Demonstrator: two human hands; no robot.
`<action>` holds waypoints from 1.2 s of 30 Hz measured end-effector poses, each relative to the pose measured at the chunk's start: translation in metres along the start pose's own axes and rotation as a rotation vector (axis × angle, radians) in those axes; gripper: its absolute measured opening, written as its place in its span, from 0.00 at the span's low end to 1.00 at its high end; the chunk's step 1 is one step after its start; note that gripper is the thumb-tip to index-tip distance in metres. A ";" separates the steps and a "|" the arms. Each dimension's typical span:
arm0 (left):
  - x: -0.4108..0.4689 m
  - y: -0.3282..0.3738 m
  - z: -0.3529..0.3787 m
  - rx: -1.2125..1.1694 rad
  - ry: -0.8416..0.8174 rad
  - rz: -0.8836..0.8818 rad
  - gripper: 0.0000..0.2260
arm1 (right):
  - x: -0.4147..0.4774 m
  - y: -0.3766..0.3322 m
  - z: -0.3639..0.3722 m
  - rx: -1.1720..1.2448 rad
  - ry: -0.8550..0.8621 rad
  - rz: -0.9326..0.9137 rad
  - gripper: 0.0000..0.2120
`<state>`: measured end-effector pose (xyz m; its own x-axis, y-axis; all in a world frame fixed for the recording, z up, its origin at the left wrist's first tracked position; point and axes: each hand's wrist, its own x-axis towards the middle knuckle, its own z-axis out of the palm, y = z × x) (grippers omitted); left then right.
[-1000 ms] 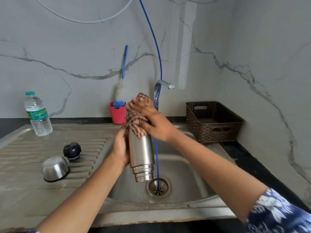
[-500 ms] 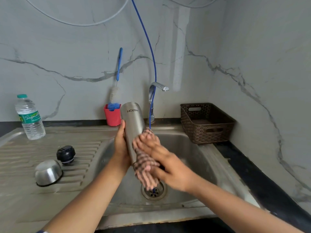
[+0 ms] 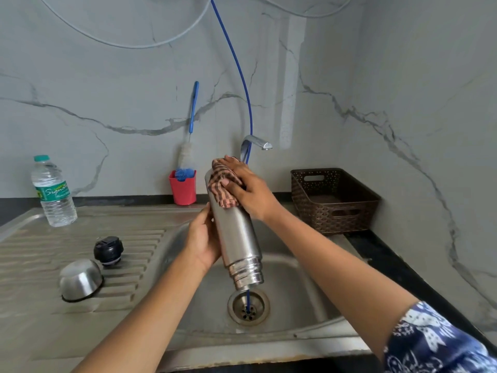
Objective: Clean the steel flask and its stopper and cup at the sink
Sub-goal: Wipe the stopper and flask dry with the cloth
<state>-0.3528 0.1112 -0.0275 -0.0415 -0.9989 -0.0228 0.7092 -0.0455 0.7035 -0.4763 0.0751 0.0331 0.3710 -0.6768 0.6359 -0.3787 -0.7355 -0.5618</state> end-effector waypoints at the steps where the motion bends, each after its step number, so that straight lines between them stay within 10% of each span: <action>1: 0.003 -0.002 0.001 0.008 0.009 -0.006 0.19 | -0.001 0.000 0.002 -0.024 -0.009 -0.008 0.24; 13: 0.000 -0.008 -0.010 0.025 -0.113 -0.106 0.33 | -0.160 -0.023 -0.003 -0.022 -0.341 -0.135 0.29; 24: 0.002 -0.007 -0.014 -0.040 -0.129 0.026 0.23 | 0.008 -0.008 0.013 0.113 -0.029 0.103 0.23; 36: -0.007 -0.010 -0.017 -0.102 -0.261 -0.146 0.32 | -0.133 -0.032 0.021 -0.122 -0.232 -0.128 0.32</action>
<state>-0.3473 0.1183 -0.0461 -0.3181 -0.9452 0.0736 0.7487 -0.2028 0.6311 -0.4957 0.1886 -0.0447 0.6012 -0.5785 0.5513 -0.4101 -0.8155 -0.4085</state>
